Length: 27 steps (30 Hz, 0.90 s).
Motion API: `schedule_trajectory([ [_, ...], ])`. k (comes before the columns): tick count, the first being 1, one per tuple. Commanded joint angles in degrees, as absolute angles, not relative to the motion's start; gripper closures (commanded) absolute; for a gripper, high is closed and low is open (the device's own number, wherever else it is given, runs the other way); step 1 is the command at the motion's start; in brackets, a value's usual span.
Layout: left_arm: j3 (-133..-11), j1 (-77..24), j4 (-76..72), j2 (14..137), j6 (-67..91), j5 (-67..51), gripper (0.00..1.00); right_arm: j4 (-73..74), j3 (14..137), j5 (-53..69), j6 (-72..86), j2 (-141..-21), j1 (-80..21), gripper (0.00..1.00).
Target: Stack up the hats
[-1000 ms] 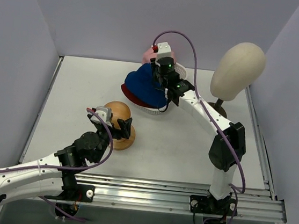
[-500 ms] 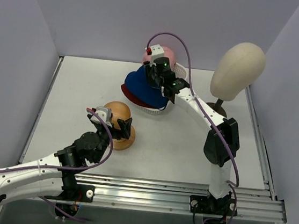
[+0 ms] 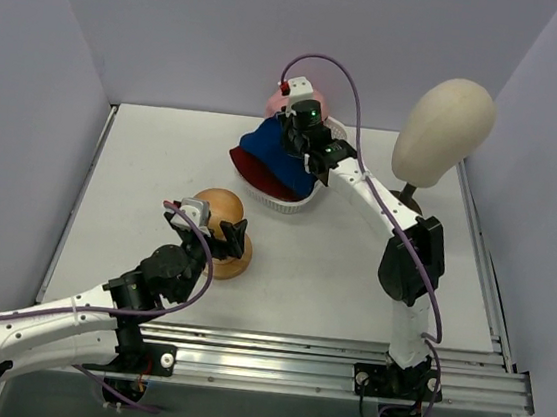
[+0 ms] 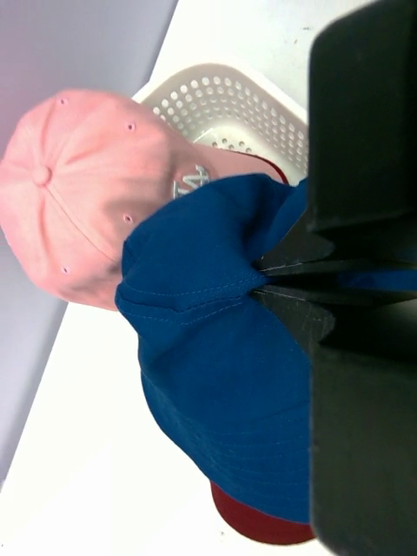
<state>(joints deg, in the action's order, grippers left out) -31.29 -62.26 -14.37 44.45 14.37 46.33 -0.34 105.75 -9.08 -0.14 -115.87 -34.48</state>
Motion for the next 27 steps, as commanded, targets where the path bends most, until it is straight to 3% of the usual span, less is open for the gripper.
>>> schedule_trajectory([
  [1,-31.7,-62.4,-17.3,44.6,13.8,47.1,0.06,-3.9,107.3,-10.9,-1.0,-110.1,-33.8,0.99],
  [19,-33.7,-61.4,-14.9,43.9,16.0,45.6,0.06,-5.6,108.2,-12.1,0.0,-102.7,-33.7,1.0],
  [27,-49.1,-47.3,-0.1,48.2,30.4,21.5,0.03,-0.7,114.3,-10.1,0.0,-100.6,-33.7,1.0],
])
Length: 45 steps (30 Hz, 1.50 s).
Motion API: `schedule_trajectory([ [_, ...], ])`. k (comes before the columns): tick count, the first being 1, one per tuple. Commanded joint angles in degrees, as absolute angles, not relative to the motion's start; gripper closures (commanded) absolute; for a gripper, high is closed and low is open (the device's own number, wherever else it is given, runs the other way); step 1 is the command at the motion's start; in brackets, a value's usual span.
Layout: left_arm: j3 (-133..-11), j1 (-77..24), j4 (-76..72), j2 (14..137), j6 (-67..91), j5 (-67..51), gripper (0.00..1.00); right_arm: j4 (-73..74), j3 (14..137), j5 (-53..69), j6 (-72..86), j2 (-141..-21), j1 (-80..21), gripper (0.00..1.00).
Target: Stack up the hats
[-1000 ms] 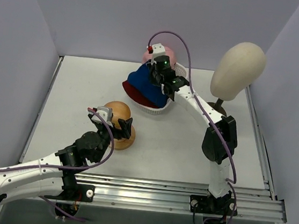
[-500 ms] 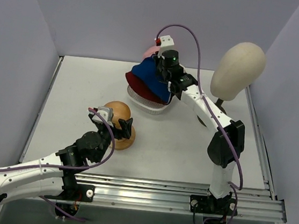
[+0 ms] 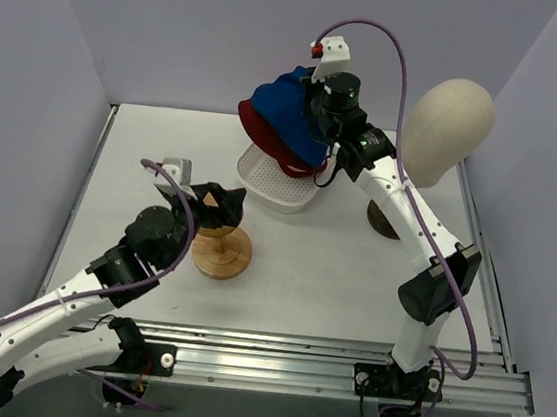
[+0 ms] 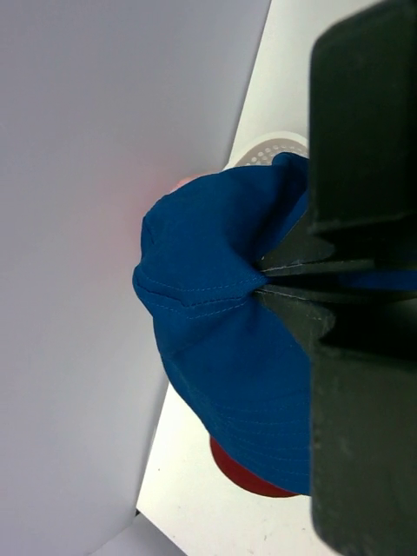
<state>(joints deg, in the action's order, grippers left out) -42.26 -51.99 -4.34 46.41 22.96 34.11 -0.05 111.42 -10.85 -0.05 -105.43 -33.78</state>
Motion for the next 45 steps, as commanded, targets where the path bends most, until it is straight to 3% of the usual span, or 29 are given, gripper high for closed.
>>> schedule_trajectory([
  [1,-52.0,-42.8,2.2,49.0,31.5,18.4,0.03,-0.5,114.3,-10.1,0.0,-100.3,-33.7,1.0],
  [4,-56.6,-36.0,2.2,52.6,35.4,4.5,0.01,-0.2,114.3,-9.1,1.8,-98.3,-33.5,1.0],
  [10,-58.4,-27.4,-6.0,57.0,38.5,-8.6,0.0,1.8,114.3,-4.7,5.2,-92.7,-32.9,1.0],
  [31,-58.2,-26.1,-28.2,66.8,41.6,-20.9,0.0,-4.1,104.7,5.1,13.0,-83.6,-33.0,1.0],
  [34,-59.5,-26.0,-28.1,69.0,41.3,-20.9,0.13,-4.4,104.4,5.8,13.3,-83.9,-33.0,1.0],
  [36,-59.9,-26.1,-28.6,70.6,41.4,-21.4,0.3,-4.4,104.3,5.8,13.2,-84.3,-32.9,1.0],
  [38,-60.0,-26.0,-28.1,71.2,41.3,-21.4,0.52,-4.4,104.3,5.3,12.9,-84.5,-33.0,1.0],
  [39,-59.9,-25.8,-27.5,71.0,41.2,-20.8,0.7,-4.3,104.3,5.1,12.4,-84.5,-32.9,1.0],
  [40,-59.7,-25.6,-26.3,70.8,41.0,-20.4,0.77,-4.2,104.2,4.7,12.0,-84.6,-32.8,1.0],
  [41,-59.3,-25.5,-25.6,70.0,40.6,-19.4,0.97,-4.1,104.2,3.5,11.2,-85.0,-32.8,1.0],
  [45,-58.5,-23.6,-22.2,66.9,40.2,-18.9,0.98,-3.4,105.0,1.8,10.4,-86.9,-31.2,1.0],
])
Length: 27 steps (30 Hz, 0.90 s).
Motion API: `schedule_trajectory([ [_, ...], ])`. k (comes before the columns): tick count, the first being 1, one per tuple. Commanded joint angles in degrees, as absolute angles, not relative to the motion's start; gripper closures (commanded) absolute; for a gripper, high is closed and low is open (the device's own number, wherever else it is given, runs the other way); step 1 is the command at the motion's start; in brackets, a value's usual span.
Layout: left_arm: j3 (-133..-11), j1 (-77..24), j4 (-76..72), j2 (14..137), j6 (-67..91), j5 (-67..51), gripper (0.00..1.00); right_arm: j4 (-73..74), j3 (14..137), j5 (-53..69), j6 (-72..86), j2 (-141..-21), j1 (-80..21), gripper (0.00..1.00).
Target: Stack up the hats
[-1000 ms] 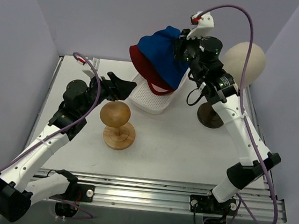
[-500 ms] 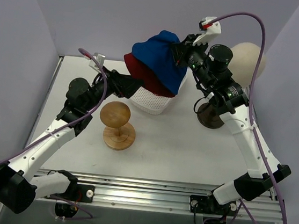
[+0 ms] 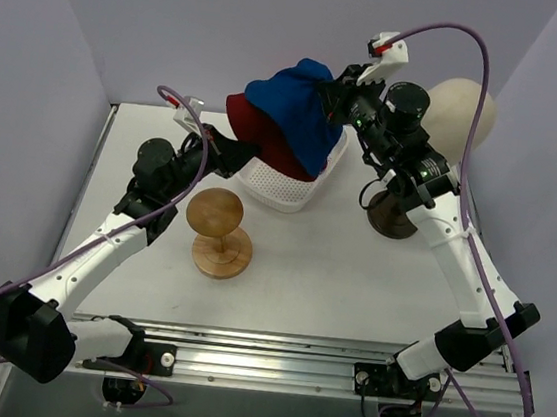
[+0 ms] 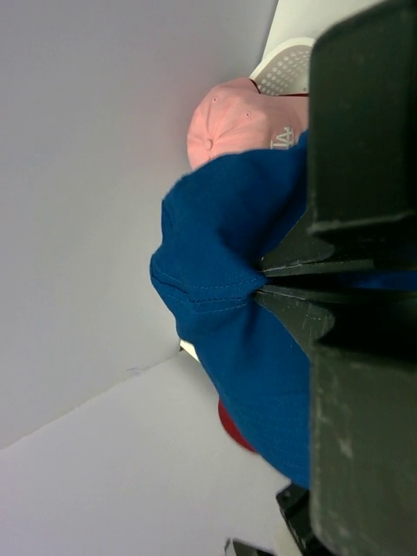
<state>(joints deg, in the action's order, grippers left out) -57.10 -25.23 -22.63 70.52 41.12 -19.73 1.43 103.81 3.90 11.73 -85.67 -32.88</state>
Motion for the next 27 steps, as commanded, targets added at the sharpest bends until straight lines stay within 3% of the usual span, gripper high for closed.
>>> schedule_trajectory([
  [1,-58.0,-22.9,-21.5,66.2,40.2,-19.2,0.98,-3.4,105.1,2.0,10.6,-87.4,-30.7,1.0],
  [7,-59.1,-21.0,-17.1,62.5,39.2,-21.1,0.98,-4.4,106.6,4.9,12.8,-92.5,-26.5,1.0],
  [20,-67.3,-19.3,-12.0,66.2,38.6,-26.4,0.98,-4.0,110.0,1.5,10.5,-104.7,-25.1,1.0],
  [27,-65.2,-19.3,-7.6,63.3,34.8,-22.0,0.98,-2.7,110.1,0.7,8.5,-111.4,-25.1,1.0],
])
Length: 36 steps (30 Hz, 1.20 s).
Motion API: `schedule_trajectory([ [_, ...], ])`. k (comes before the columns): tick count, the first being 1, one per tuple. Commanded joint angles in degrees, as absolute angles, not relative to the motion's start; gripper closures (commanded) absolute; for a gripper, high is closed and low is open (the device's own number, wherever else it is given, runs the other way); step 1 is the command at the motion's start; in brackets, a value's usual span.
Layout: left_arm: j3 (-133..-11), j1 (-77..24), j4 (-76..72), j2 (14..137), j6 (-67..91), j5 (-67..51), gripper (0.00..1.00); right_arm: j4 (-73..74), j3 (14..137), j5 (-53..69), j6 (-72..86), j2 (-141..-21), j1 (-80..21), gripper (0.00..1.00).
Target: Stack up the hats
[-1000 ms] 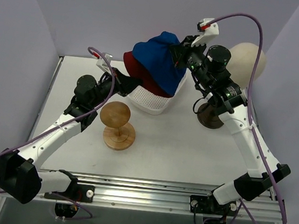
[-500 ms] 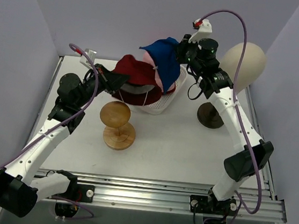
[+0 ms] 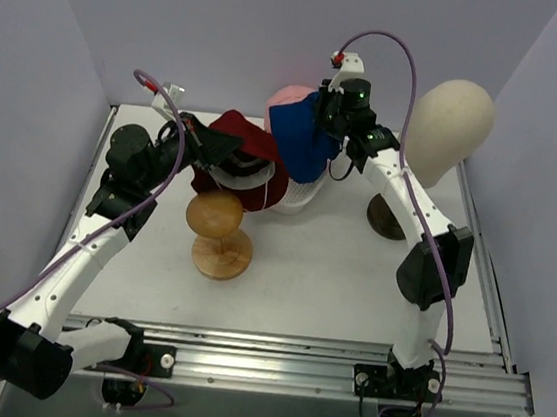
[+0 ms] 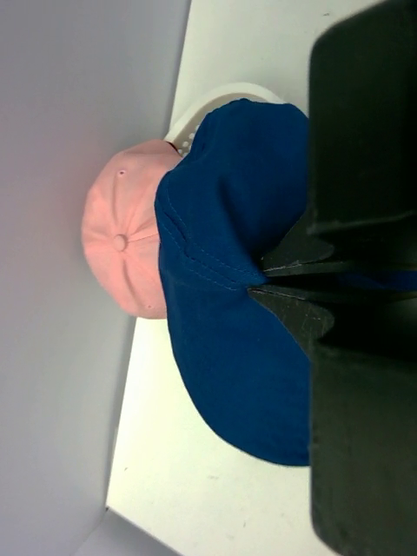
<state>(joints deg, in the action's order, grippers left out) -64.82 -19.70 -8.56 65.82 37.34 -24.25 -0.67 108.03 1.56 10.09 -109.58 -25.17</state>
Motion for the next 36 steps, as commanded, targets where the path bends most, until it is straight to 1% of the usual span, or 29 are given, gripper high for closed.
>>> schedule_trajectory([
  [1,-63.6,-19.3,-7.2,62.2,34.7,-21.2,0.98,-2.5,110.3,1.3,8.4,-112.1,-25.1,1.0],
  [3,-62.2,-19.3,-6.1,61.2,34.5,-19.3,0.98,-1.5,111.3,2.1,8.2,-113.8,-25.1,1.0],
  [4,-60.8,-19.3,-6.1,60.4,34.7,-19.2,0.98,-1.1,111.6,2.0,7.9,-114.3,-25.1,0.98],
  [5,-60.1,-19.3,-6.0,59.9,35.2,-19.2,0.98,-1.0,111.9,2.0,7.9,-115.0,-25.1,0.92],
  [6,-59.5,-19.3,-5.8,59.5,35.3,-19.2,0.98,-0.2,112.5,1.8,7.9,-115.3,-25.2,0.83],
  [8,-58.1,-19.3,-5.5,57.7,35.5,-19.0,0.98,1.6,112.9,2.2,7.9,-115.2,-25.2,0.74],
  [9,-57.7,-19.3,-5.1,57.0,35.5,-18.9,0.98,2.7,113.1,2.6,8.2,-114.9,-25.1,0.66],
  [13,-55.8,-19.5,-2.6,52.1,35.2,-17.8,0.98,5.6,113.4,7.9,9.4,-110.9,-25.1,0.57],
  [16,-52.5,-19.5,-2.0,48.0,36.0,-18.2,0.98,7.4,112.4,9.6,10.8,-106.3,-25.2,0.55],
  [19,-47.9,-19.6,-2.3,43.3,37.8,-18.8,0.98,2.1,103.9,13.2,14.4,-99.2,-25.2,0.52],
  [20,-46.8,-19.6,-2.5,42.1,38.9,-19.1,0.98,-1.5,98.8,15.4,15.4,-97.5,-25.4,0.51],
  [25,-41.0,-19.9,-0.1,36.8,41.0,-21.0,0.98,-9.6,84.7,15.9,20.0,-87.6,-27.9,0.49],
  [26,-40.3,-20.0,2.8,36.1,41.6,-21.1,0.98,-11.3,83.0,15.7,20.4,-86.7,-29.1,0.48],
  [27,-39.6,-20.0,3.0,35.6,41.7,-21.4,0.98,-12.1,79.9,15.0,20.7,-85.9,-29.7,0.48],
  [31,-36.0,-20.2,4.0,31.2,43.1,-23.7,0.98,-14.8,75.0,12.9,21.1,-83.7,-34.5,0.48],
  [36,-31.5,-20.4,9.0,25.0,44.0,-22.8,0.98,-16.2,71.6,10.5,20.4,-83.1,-40.1,0.47],
])
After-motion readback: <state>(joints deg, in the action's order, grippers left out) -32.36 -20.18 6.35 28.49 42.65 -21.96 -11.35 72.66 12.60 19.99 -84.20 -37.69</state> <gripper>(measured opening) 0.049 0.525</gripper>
